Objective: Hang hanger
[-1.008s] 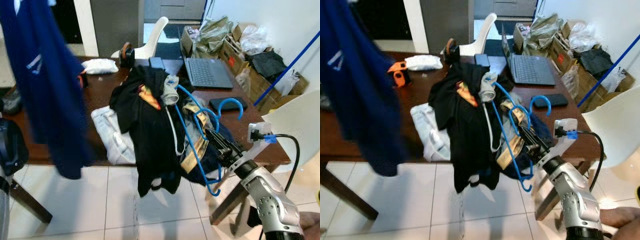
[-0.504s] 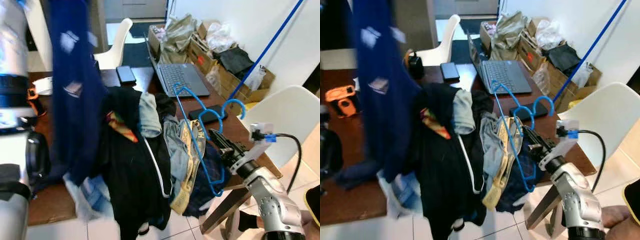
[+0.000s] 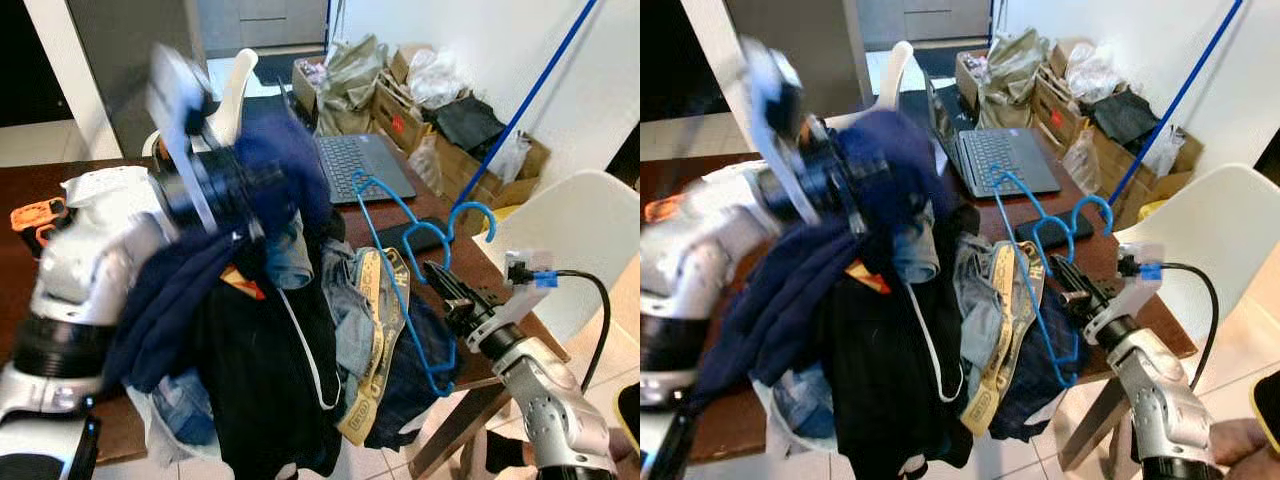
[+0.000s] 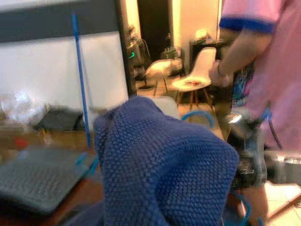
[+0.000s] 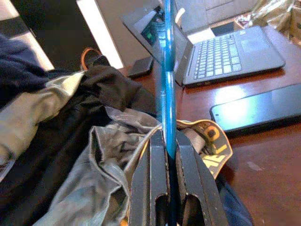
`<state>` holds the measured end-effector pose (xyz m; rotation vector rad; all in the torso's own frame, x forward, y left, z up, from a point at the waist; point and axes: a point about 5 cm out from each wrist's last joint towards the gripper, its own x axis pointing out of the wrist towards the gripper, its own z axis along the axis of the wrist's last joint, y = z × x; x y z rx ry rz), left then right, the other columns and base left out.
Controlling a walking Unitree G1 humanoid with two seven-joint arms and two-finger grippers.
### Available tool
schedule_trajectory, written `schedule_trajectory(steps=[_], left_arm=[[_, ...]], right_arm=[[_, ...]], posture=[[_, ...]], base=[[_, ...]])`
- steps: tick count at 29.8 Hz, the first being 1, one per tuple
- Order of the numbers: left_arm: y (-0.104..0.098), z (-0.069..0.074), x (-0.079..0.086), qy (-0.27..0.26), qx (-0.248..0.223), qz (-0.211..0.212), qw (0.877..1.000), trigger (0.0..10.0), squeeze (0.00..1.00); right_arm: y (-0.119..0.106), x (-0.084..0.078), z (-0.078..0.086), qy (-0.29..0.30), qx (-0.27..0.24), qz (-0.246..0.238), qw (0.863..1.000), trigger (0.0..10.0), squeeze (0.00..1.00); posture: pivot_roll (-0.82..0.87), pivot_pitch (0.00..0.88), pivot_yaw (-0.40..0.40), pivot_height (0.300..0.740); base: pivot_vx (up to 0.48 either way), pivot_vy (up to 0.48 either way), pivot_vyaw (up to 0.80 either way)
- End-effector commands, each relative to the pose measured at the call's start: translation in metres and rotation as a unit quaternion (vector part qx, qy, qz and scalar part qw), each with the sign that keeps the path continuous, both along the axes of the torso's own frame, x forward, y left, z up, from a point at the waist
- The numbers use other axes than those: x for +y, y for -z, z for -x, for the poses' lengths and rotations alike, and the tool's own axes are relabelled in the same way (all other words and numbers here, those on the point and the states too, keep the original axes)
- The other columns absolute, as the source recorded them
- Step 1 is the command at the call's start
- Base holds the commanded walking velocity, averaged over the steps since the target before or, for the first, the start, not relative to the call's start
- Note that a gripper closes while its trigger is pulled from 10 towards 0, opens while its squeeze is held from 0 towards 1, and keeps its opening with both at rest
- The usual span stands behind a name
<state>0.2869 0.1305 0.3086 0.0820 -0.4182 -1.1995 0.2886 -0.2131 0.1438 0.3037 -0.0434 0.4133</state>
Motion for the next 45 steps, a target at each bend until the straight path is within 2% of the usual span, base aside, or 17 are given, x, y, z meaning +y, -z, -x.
schedule_trajectory(steps=[1,4,5,18,21,23,25,27,30,32,33,34,35,36,38,41,45], left_arm=[[0.008,0.016,-0.008,0.055,0.007,-0.031,0.998,10.0,0.0],[0.011,0.017,-0.008,0.057,0.013,-0.036,0.998,10.0,0.0],[0.014,0.018,-0.009,0.059,0.02,-0.041,0.997,10.0,1.0],[0.029,0.023,0.008,0.011,0.039,-0.128,0.991,10.0,1.0],[0.041,0.009,0.032,-0.099,0.026,-0.242,0.965,10.0,1.0],[0.044,0.005,0.038,-0.123,0.024,-0.264,0.956,10.0,1.0],[0.053,-0.006,0.055,-0.194,0.025,-0.329,0.924,10.0,1.0],[0.053,-0.006,0.055,-0.194,0.025,-0.329,0.924,10.0,1.0],[0.062,-0.011,0.072,-0.243,0.034,-0.389,0.888,10.0,1.0],[0.065,-0.012,0.079,-0.256,0.042,-0.407,0.876,10.0,1.0],[0.065,-0.012,0.079,-0.256,0.042,-0.407,0.876,10.0,1.0],[0.063,-0.013,0.086,-0.274,0.073,-0.39,0.876,10.0,0.24],[0.062,-0.014,0.09,-0.285,0.095,-0.375,0.877,10.0,0.24],[0.057,-0.014,0.091,-0.286,0.123,-0.33,0.891,10.0,0.0],[0.054,-0.014,0.091,-0.284,0.14,-0.3,0.9,10.0,0.0],[0.023,-0.017,0.084,-0.262,0.126,-0.126,0.948,10.0,0.0],[0.019,-0.014,0.073,-0.231,0.092,-0.041,0.968,10.0,0.0]], right_arm=[[0.002,-0.001,0.0,0.005,0.005,-0.002,1.0,10.0,0.0],[0.002,0.0,-0.001,0.005,0.005,-0.002,1.0,10.0,0.0],[0.002,0.0,-0.001,0.005,0.005,-0.001,1.0,10.0,0.0],[0.004,-0.001,0.0,0.005,0.007,0.005,1.0,10.0,0.0],[0.005,-0.001,0.0,0.005,0.009,0.009,1.0,10.0,0.0],[0.005,-0.001,0.0,0.005,0.009,0.01,1.0,10.0,0.0],[0.006,-0.001,0.0,0.006,0.012,0.012,1.0,10.0,0.0],[0.006,-0.001,0.0,0.006,0.012,0.012,1.0,10.0,0.0],[0.007,-0.001,0.0,0.007,0.015,0.015,1.0,10.0,0.0],[0.007,-0.001,0.0,0.007,0.016,0.017,1.0,10.0,0.0],[0.007,-0.001,0.0,0.007,0.016,0.017,1.0,10.0,0.0],[0.008,-0.002,0.0,0.008,0.017,0.02,1.0,10.0,0.0],[0.008,-0.002,0.001,0.009,0.018,0.021,1.0,10.0,0.0],[0.008,-0.002,0.001,0.009,0.019,0.022,1.0,10.0,0.0],[0.008,-0.003,0.001,0.01,0.019,0.023,1.0,10.0,0.0],[0.009,-0.002,0.001,0.009,0.02,0.023,1.0,10.0,0.0],[0.009,0.002,0.0,0.005,0.02,0.02,1.0,10.0,0.0]], posture=[[0.0,0.069,-0.033,0.74],[0.0,0.069,-0.033,0.74],[-0.01,0.067,-0.032,0.74],[-0.01,0.061,-0.027,0.74],[-0.01,0.065,-0.027,0.74],[-0.01,0.065,-0.027,0.74],[-0.01,0.067,-0.028,0.74],[-0.01,0.067,-0.028,0.74],[-0.01,0.068,-0.027,0.74],[-0.01,0.068,-0.027,0.74],[-0.01,0.068,-0.027,0.74],[-0.01,0.07,-0.025,0.74],[-0.01,0.07,-0.025,0.74],[-0.02,0.071,-0.025,0.74],[-0.02,0.071,-0.025,0.74],[-0.01,0.073,-0.028,0.74],[-0.01,0.074,-0.028,0.74]], base=[[0.0,0.0,0.0],[0.0,0.0,0.0],[0.0,0.0,0.0],[0.0,0.0,0.0],[0.0,0.0,0.0],[0.0,0.0,0.0],[0.0,0.0,0.0],[0.0,0.0,0.0],[0.0,0.0,0.0],[0.0,0.0,0.0],[0.0,0.0,0.0],[0.0,0.0,0.0],[0.0,0.0,0.0],[0.0,0.0,0.0],[0.0,0.0,0.0],[0.0,0.0,0.0],[0.0,0.0,0.0]])
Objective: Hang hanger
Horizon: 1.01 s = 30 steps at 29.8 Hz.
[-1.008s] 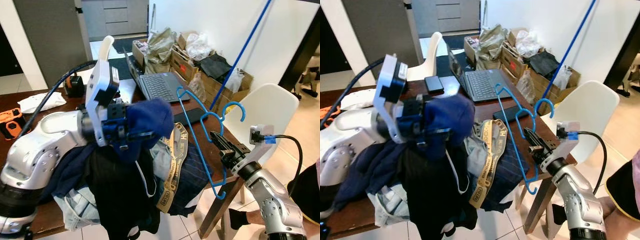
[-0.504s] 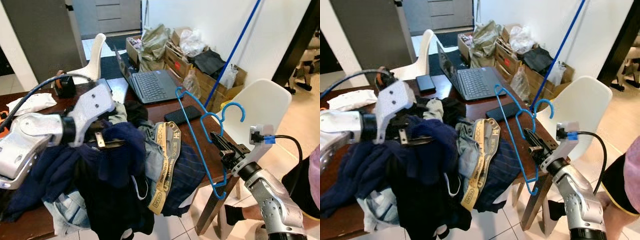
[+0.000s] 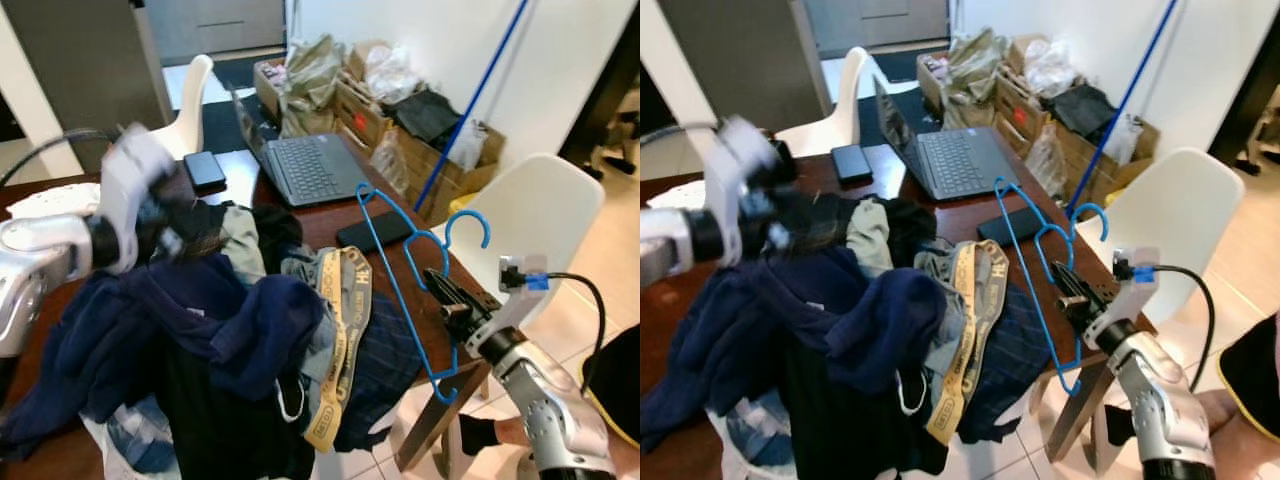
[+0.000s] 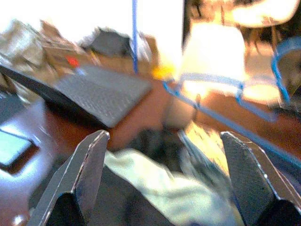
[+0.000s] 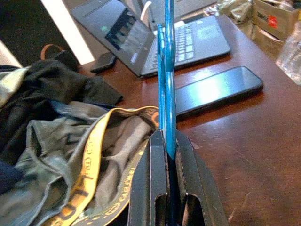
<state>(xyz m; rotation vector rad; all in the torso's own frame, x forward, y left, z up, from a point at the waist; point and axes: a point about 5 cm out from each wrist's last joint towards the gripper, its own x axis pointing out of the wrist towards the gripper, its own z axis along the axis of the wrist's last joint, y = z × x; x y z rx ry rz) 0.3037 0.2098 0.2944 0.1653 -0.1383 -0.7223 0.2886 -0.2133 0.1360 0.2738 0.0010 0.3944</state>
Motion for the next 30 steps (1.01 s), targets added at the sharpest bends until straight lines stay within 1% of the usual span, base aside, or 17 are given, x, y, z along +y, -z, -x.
schedule_trajectory(steps=[1,2,3,4,7,8,9,13,20,30], left_arm=[[0.005,0.002,-0.007,0.019,-0.007,0.02,1.0,10.0,0.0],[0.006,0.005,-0.011,0.03,-0.016,0.028,0.999,10.0,0.0],[0.006,0.005,-0.011,0.03,-0.016,0.028,0.999,10.0,0.0],[0.009,0.007,-0.016,0.038,-0.024,0.028,0.999,10.0,0.0],[0.01,0.009,-0.019,0.042,-0.025,0.028,0.998,10.0,0.0],[0.012,0.009,-0.025,0.043,-0.022,0.031,0.998,10.0,0.0],[0.014,0.009,-0.034,0.05,-0.013,0.047,0.998,10.0,0.0],[0.013,0.009,-0.038,0.054,-0.012,0.058,0.997,10.0,0.0],[0.012,0.009,-0.041,0.059,-0.016,0.066,0.996,10.0,0.0],[0.012,0.014,-0.052,0.078,-0.019,0.08,0.994,10.0,0.0]], right_arm=[[0.001,0.002,0.0,-0.002,0.001,0.001,1.0,10.0,0.0],[0.001,0.003,0.0,-0.002,0.0,0.001,1.0,10.0,0.0],[0.001,0.003,0.0,-0.002,0.0,0.001,1.0,10.0,0.0],[0.001,0.003,0.0,-0.003,0.0,0.0,1.0,10.0,0.0],[0.001,0.003,0.0,-0.003,0.0,0.0,1.0,10.0,0.0],[0.001,0.003,0.0,-0.003,-0.001,-0.001,1.0,10.0,0.0],[-0.001,0.001,0.0,-0.004,-0.005,-0.003,1.0,10.0,0.0],[-0.005,0.0,0.001,-0.004,-0.013,-0.007,1.0,10.0,0.0],[-0.007,-0.002,0.001,-0.003,-0.019,-0.006,1.0,10.0,0.0],[-0.009,-0.004,0.001,-0.003,-0.025,-0.004,1.0,10.0,0.0]], posture=[[-0.01,0.074,-0.028,0.74],[-0.01,0.074,-0.03,0.74],[-0.01,0.074,-0.03,0.74],[-0.01,0.074,-0.03,0.74],[-0.01,0.074,-0.03,0.74],[-0.01,0.074,-0.031,0.74],[-0.01,0.073,-0.029,0.74],[-0.01,0.072,-0.025,0.74],[-0.01,0.072,-0.025,0.74],[-0.01,0.071,-0.025,0.74]], base=[[0.0,0.0,0.0],[0.0,0.0,0.0],[0.0,0.0,0.0],[0.0,0.0,0.0],[0.0,0.0,0.0],[-0.311,0.0,0.0],[-0.326,0.0,0.0],[-0.326,0.0,0.0],[-0.327,0.0,0.0],[-0.329,0.0,0.0]])
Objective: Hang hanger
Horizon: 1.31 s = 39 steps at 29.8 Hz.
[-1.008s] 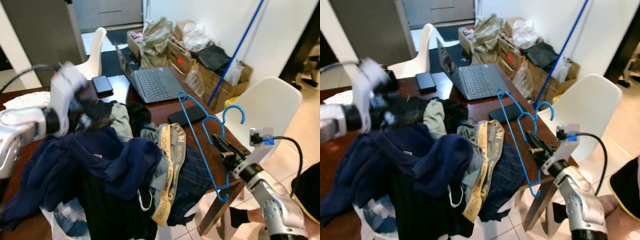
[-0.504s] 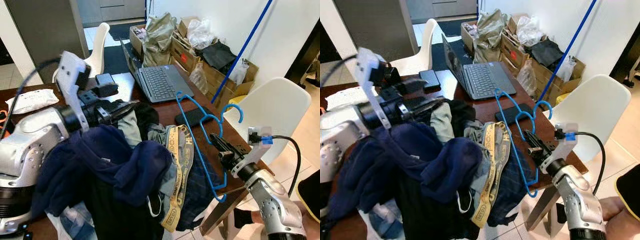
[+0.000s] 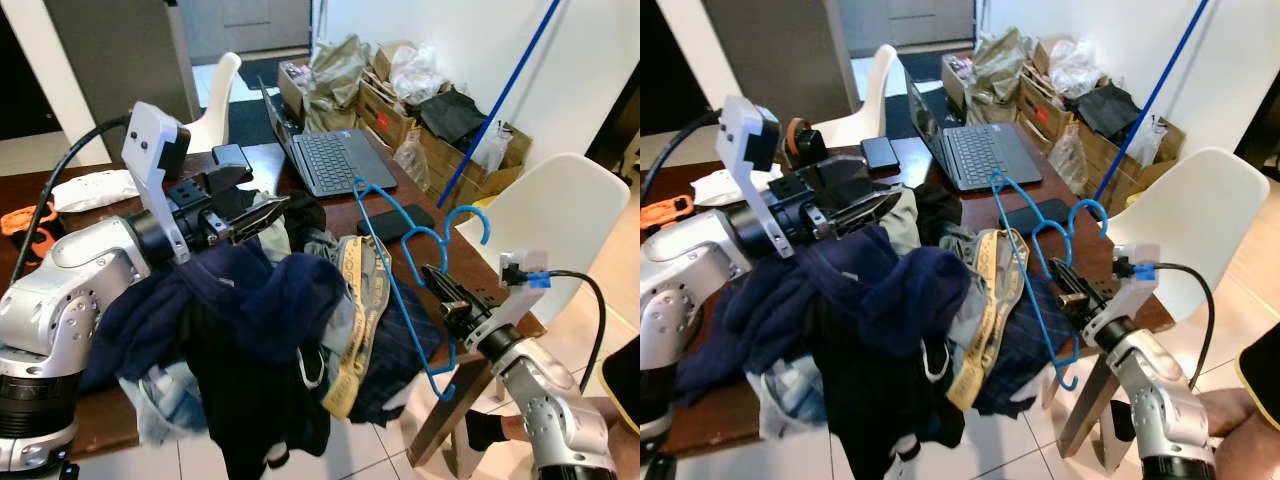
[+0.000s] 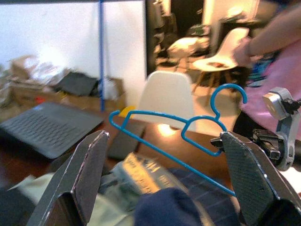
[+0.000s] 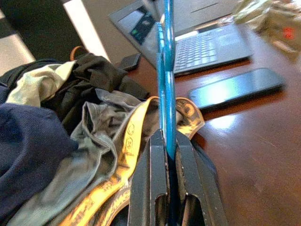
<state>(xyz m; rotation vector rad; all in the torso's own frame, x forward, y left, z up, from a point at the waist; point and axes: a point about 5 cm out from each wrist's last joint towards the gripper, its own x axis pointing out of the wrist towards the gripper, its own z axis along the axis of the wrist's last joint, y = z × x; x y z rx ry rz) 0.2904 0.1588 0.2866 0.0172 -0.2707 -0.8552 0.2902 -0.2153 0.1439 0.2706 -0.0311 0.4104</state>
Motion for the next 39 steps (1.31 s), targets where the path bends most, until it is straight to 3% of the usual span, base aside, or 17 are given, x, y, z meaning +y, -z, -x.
schedule_trajectory(steps=[1,24,34,39], left_arm=[[0.004,0.0,-0.001,0.002,0.011,-0.004,1.0,10.0,0.0],[0.009,0.002,-0.015,0.026,0.019,0.004,0.999,10.0,0.0],[0.035,-0.002,-0.02,0.023,0.062,-0.002,0.998,10.0,0.0],[0.065,-0.008,-0.015,0.005,0.109,-0.023,0.994,10.0,0.0]], right_arm=[[-0.001,-0.002,0.003,0.003,-0.008,-0.003,1.0,10.0,0.0],[-0.001,-0.002,0.003,0.0,-0.009,0.001,1.0,10.0,0.0],[0.006,-0.006,0.005,0.011,0.004,0.012,1.0,10.0,0.0],[0.017,-0.009,0.006,0.023,0.031,0.021,0.999,10.0,0.0]], posture=[[-0.01,0.071,-0.025,0.74],[-0.02,0.062,-0.025,0.74],[-0.02,0.065,-0.022,0.74],[-0.02,0.067,-0.02,0.74]], base=[[-0.33,0.0,0.0],[-0.34,0.0,0.0],[-0.342,0.0,0.0],[0.0,0.0,0.0]])
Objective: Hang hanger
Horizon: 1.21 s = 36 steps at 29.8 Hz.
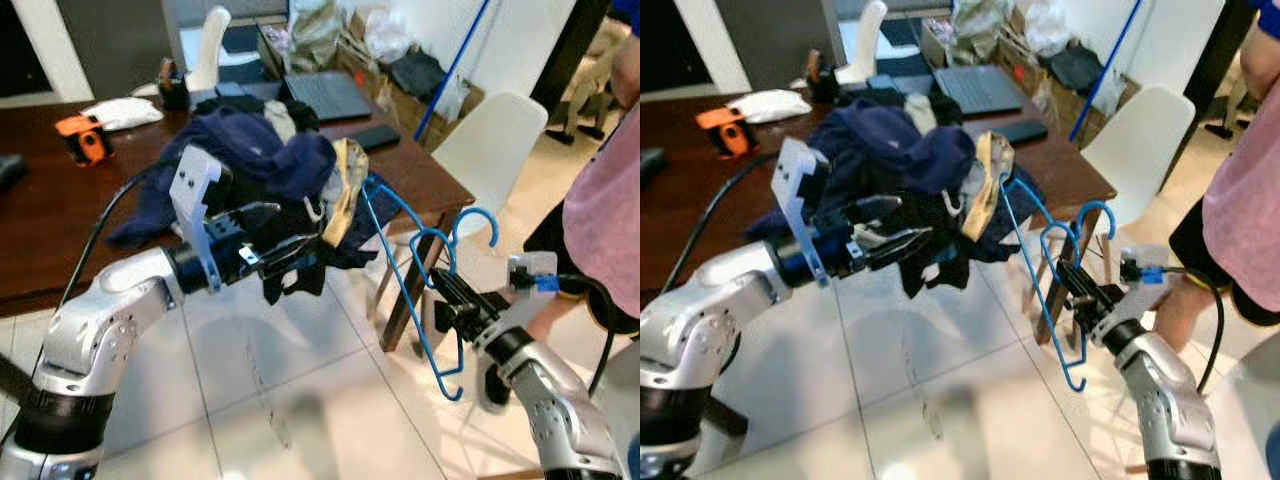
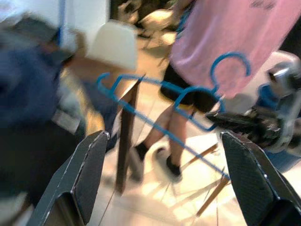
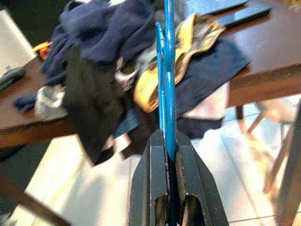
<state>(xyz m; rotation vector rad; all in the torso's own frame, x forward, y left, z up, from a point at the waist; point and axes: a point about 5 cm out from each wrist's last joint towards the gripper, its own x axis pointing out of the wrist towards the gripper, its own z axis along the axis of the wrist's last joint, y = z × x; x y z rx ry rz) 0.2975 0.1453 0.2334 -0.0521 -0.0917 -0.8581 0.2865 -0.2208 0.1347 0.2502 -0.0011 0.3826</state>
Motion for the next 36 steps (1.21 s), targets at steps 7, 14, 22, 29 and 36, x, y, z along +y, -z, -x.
schedule_trajectory(steps=[7,14,22,29,36], left_arm=[[0.068,-0.011,0.013,-0.063,0.116,-0.007,0.991,10.0,0.0],[0.158,-0.007,0.041,-0.213,0.244,-0.018,0.946,10.0,0.0],[0.208,0.014,0.053,-0.29,0.323,-0.009,0.901,10.0,0.0],[0.235,0.035,0.047,-0.285,0.355,-0.008,0.89,10.0,0.0],[0.252,0.046,0.034,-0.3,0.376,0.002,0.877,10.0,0.0]], right_arm=[[0.039,-0.015,0.007,0.059,0.079,0.039,0.994,10.0,0.0],[0.083,-0.032,0.024,0.125,0.167,0.073,0.975,10.0,0.0],[0.119,-0.04,0.05,0.153,0.236,0.11,0.953,10.0,0.0],[0.145,-0.031,0.076,0.178,0.27,0.075,0.943,10.0,0.0],[0.148,-0.03,0.079,0.191,0.252,0.063,0.947,10.0,0.0]], posture=[[-0.02,0.068,-0.02,0.74],[-0.03,0.068,-0.023,0.74],[-0.03,0.069,-0.022,0.74],[-0.03,0.072,-0.017,0.74],[-0.04,0.078,-0.016,0.74]], base=[[0.0,0.0,-0.69],[0.0,0.0,-0.8],[0.0,0.0,-0.8],[0.0,0.0,-0.8],[0.0,0.0,-0.8]])
